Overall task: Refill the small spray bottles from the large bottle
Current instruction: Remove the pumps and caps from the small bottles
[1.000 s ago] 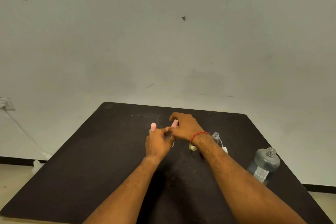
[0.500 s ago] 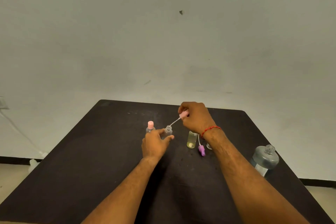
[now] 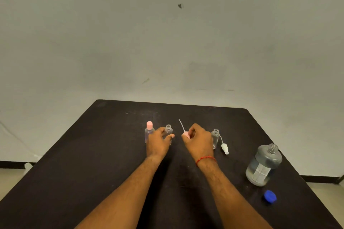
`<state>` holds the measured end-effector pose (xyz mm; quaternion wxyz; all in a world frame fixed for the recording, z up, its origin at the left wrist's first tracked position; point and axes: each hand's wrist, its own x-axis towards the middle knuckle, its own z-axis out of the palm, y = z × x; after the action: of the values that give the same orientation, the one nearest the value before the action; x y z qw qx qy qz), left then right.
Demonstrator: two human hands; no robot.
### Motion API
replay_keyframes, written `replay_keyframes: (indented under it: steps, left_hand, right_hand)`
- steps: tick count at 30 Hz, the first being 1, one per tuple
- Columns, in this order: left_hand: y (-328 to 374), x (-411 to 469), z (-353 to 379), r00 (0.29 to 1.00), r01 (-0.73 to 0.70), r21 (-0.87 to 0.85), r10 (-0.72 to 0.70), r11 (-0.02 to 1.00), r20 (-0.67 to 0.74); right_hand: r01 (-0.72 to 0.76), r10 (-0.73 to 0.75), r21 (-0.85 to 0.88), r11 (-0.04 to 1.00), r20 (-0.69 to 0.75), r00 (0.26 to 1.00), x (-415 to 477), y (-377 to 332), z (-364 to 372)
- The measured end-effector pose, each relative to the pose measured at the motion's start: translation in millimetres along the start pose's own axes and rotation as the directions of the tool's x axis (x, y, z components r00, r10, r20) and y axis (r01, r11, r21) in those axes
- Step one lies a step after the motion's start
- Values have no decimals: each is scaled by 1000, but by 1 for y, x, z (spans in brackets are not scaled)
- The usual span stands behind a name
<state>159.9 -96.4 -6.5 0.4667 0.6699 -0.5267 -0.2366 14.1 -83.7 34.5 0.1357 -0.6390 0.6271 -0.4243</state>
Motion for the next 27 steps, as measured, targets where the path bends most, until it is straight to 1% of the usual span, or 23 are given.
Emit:
replay_keyframes:
  steps: [2,7,11,22,27]
  left_hand:
    - [-4,2,3,1000,12,-7,-12,1000,23]
    - [-11,4,7,1000,-9,-22,10,1000,28]
    - [-14,9,11,999,-20,-8,21,1000,45]
    - [-20,12,15,997,-37,0,37,999,64]
    - [-29,10,14,998,-26,29,25,999,49]
  right_hand:
    - [-40,40,16,999,11,999,-6,9,13]
    - [-109,110,-20,994,57,992,-19,25,37]
    - [-124,125,-19,992,66,990,-24,33,49]
    - [-74,79,-99,992,44,996,-19,37,59]
    - [-78,80,-73,994,27,996,-20,37,58]
